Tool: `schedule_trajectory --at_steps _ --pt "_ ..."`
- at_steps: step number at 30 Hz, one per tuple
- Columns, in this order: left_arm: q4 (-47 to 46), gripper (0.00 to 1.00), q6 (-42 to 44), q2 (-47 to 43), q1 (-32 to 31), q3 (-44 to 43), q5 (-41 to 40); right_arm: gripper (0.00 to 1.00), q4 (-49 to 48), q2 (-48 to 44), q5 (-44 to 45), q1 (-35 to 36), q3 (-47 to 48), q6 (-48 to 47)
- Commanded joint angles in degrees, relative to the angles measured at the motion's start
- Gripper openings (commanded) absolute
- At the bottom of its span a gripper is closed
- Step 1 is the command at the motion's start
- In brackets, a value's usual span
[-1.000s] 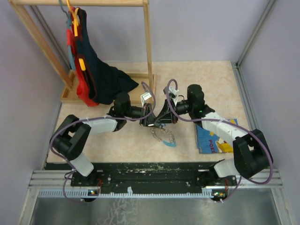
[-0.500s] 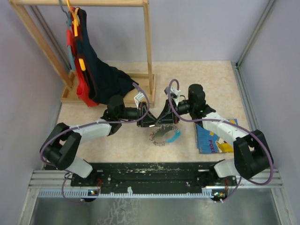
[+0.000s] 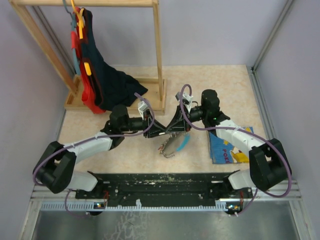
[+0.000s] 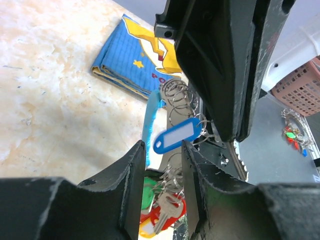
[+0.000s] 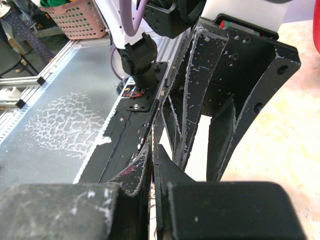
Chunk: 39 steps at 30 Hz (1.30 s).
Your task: Remove the keys from the keyring
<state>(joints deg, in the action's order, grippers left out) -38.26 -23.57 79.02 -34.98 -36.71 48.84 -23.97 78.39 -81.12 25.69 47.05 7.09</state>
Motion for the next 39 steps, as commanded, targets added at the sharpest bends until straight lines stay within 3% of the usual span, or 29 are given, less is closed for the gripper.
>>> schedule_trajectory --at_steps 1,11,20,30,39 --pt "0.5 0.42 4.5 -2.4 0.3 2.3 -2.0 0.0 -4.3 -1.7 -1.8 -0.4 2.3 0.8" --pt "-13.7 0.48 8.9 -7.9 0.0 10.9 -0.9 0.0 -4.7 -1.5 -2.5 -0.4 2.2 1.0" --pt "-29.7 0.48 6.7 -5.8 -3.6 15.8 -1.9 0.0 -6.3 -1.1 -3.4 -0.4 2.1 2.4" --pt "-29.9 0.43 12.0 -9.8 -5.3 16.8 -9.1 0.0 -6.1 -1.0 -3.2 -0.4 1.8 1.8" --pt "-23.5 0.45 9.1 -16.5 -5.3 18.7 -10.3 0.0 1.3 -1.1 -2.5 -0.4 3.2 -4.0"
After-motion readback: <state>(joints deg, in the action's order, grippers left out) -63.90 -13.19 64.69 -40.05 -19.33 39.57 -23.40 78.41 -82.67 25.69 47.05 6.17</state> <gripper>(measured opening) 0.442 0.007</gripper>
